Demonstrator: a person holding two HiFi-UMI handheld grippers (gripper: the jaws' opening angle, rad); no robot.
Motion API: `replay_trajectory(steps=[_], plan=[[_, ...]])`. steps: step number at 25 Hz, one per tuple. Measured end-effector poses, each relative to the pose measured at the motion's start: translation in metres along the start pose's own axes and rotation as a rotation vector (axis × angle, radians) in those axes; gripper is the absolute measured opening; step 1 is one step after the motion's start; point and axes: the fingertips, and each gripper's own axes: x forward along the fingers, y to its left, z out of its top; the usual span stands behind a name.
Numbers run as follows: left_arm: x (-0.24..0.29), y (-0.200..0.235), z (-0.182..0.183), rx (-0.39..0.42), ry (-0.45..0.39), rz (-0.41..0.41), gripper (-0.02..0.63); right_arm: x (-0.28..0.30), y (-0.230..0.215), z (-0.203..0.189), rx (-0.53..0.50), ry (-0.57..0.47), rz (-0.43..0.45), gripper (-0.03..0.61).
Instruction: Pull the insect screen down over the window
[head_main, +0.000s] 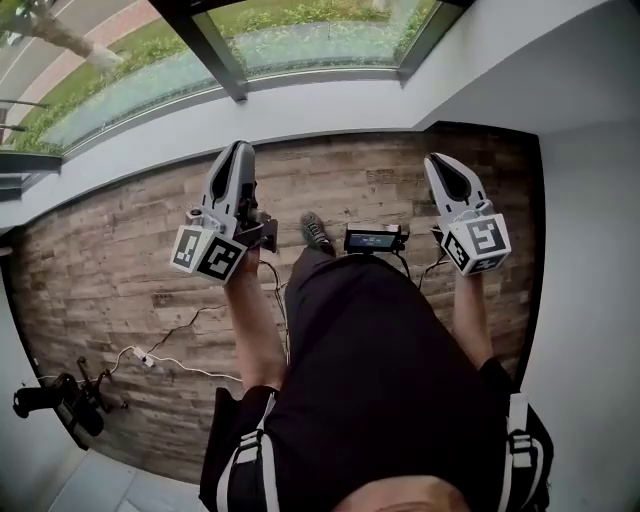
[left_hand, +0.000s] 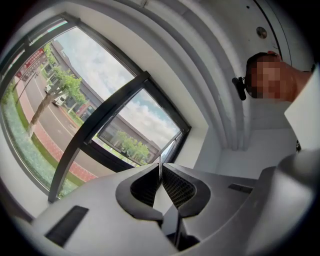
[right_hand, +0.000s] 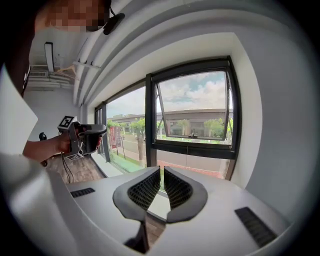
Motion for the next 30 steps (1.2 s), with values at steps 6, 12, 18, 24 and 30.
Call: replay_trajectory(steps=[6,12,18,24,30], plan=[[-0.033,-0.076,-0.038,0.049,0.078,-0.007,0.025,-0.084,-0.009,-0.054,0.157,0.001,-0.010,0.028],[-0.102,-0.122,-0.047,0.124,0.119,0.068,0.025,-0.134,-0.001,-0.099,0.230,-0.014,0.012,0.028],[-0.131,-0.151,-0.044,0.172,0.138,0.052,0.025,-0.160,0.020,-0.105,0.300,-0.072,0.019,0.028],[-0.140,-0.175,-0.035,0.180,0.096,-0.071,0.025,-0.188,0.029,-0.103,0.309,-0.119,-0.058,0.028],[-0.201,-0.153,-0.004,0.130,0.048,-0.082,0.025,-0.198,0.082,-0.085,0.414,-0.161,-0.071,0.028]])
